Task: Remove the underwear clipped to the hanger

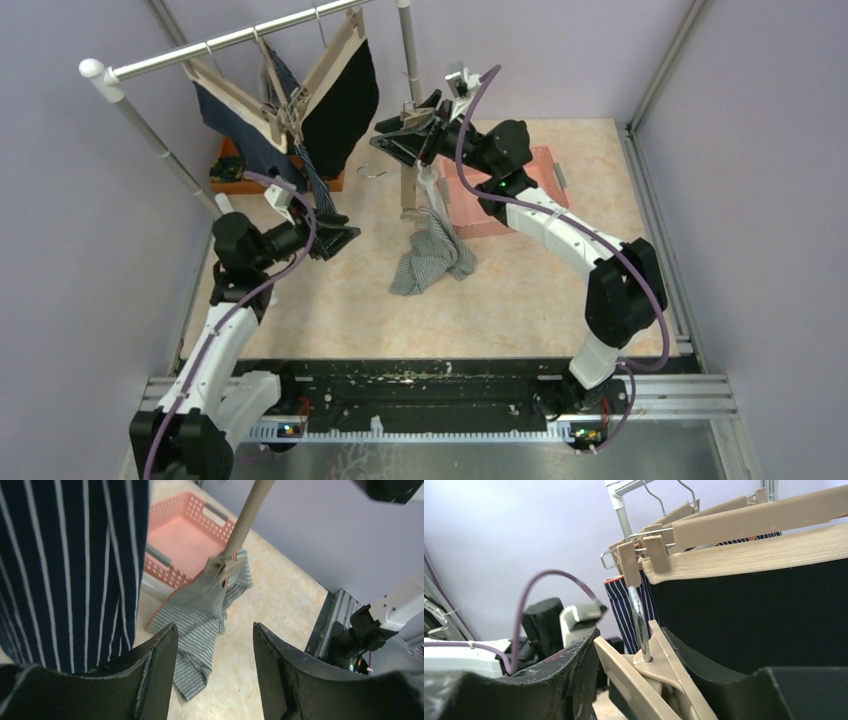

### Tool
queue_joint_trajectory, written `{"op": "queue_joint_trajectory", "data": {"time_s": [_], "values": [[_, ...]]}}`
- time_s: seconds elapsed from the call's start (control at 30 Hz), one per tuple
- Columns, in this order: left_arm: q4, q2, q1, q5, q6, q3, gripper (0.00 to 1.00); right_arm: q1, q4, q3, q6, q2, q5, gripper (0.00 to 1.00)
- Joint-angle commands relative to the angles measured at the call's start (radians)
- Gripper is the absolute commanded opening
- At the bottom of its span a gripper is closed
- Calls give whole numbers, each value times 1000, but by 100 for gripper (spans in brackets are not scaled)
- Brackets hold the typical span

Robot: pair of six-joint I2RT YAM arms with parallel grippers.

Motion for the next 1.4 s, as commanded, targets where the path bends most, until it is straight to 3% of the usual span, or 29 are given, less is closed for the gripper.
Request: {"op": "queue_joint_trajectory", "data": {"time_s": [0.0,0.17,0.3,0.43,0.67,0.9,1.07,1.13,1.23,1.37], "values": [[241,26,-56,-15,15,-85,61,6,52,66,26,-27,-3,0],[335,141,-221,-85,131,-80,62,12,58,83,31,-26,-12,0],[587,280,-307,-109,110,-94,62,19,18,85,-6,-27,0,0],[780,379,-322,-163,118,-116,65,21,-1,88,-18,-37,-2,0],[945,481,-321,-160,134,-85,70,24,-18,84,-18,-51,2,0],[1308,686,-318,-91,-105,-69,69,30,-36,81,-31,-66,-1,0],[1476,804,-316,-49,-243,-36,44,29,-66,75,-60,-86,1,0],[1439,792,-315,-45,-220,-32,33,29,-69,72,-65,-88,4,0],[1259,727,-319,-31,-111,-13,2,29,-59,70,-58,-82,3,0],[1130,642,-319,-36,-16,-19,0,29,-51,69,-50,-73,-2,0]]}}
